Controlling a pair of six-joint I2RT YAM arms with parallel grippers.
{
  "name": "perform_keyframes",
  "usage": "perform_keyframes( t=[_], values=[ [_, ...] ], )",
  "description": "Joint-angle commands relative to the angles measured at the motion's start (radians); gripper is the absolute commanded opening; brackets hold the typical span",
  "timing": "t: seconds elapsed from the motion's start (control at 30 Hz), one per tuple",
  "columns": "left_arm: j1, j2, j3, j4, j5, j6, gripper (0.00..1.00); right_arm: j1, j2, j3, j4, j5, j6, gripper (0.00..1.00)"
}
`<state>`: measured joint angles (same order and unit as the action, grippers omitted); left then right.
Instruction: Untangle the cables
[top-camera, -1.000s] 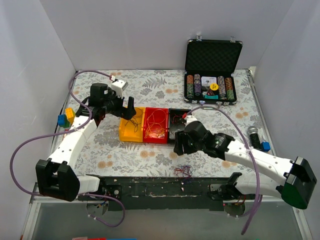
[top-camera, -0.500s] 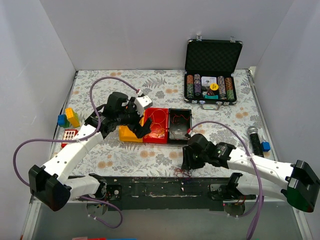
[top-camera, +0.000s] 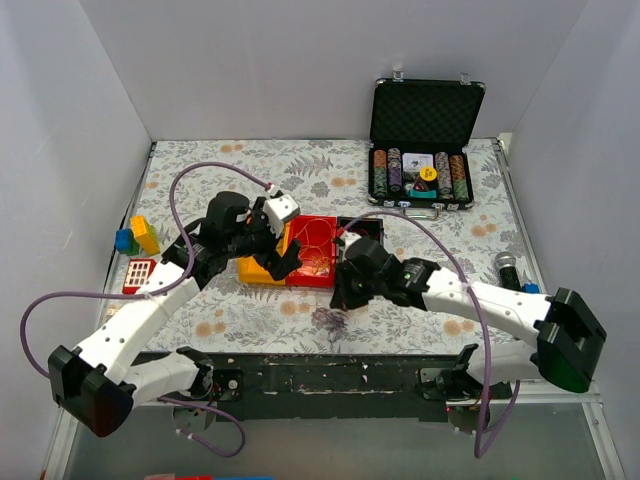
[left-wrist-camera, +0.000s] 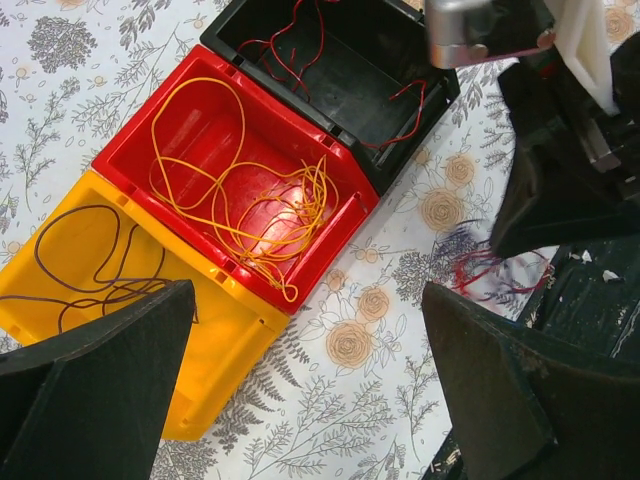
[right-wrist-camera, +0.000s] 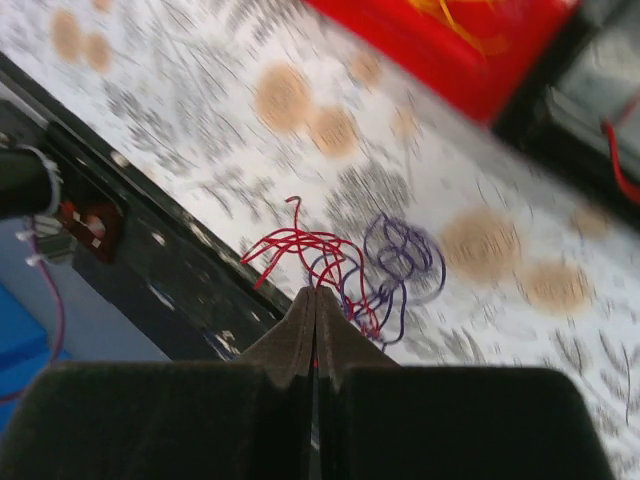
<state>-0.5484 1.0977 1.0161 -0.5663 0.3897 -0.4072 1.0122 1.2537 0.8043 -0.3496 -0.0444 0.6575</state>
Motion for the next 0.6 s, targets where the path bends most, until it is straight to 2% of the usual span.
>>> perform_keyframes(
  t=[0.0,0.23,0.43,0.57],
  values=[
    [-0.002,-0.041,-0.025,0.016,0.005,-0.019,0.98,0.009,0.096,0.154,0.086,-0.034,-0.113,0.01],
    [-0.002,-0.101,-0.108,-0.013,0.026,0.047,0.98,0.025,0.151,0.167,0.090,-0.035,-0.113,0.01],
    [-0.004,-0.113,-0.157,-0.043,0.121,0.096,0.98,0.040,0.067,0.067,0.112,-0.041,-0.113,0.01],
    [-0.019,-0.140,-0.198,-0.056,0.219,0.146,0.98,0.042,-0.011,-0.033,0.224,-0.083,-0.113,0.01]
  ],
)
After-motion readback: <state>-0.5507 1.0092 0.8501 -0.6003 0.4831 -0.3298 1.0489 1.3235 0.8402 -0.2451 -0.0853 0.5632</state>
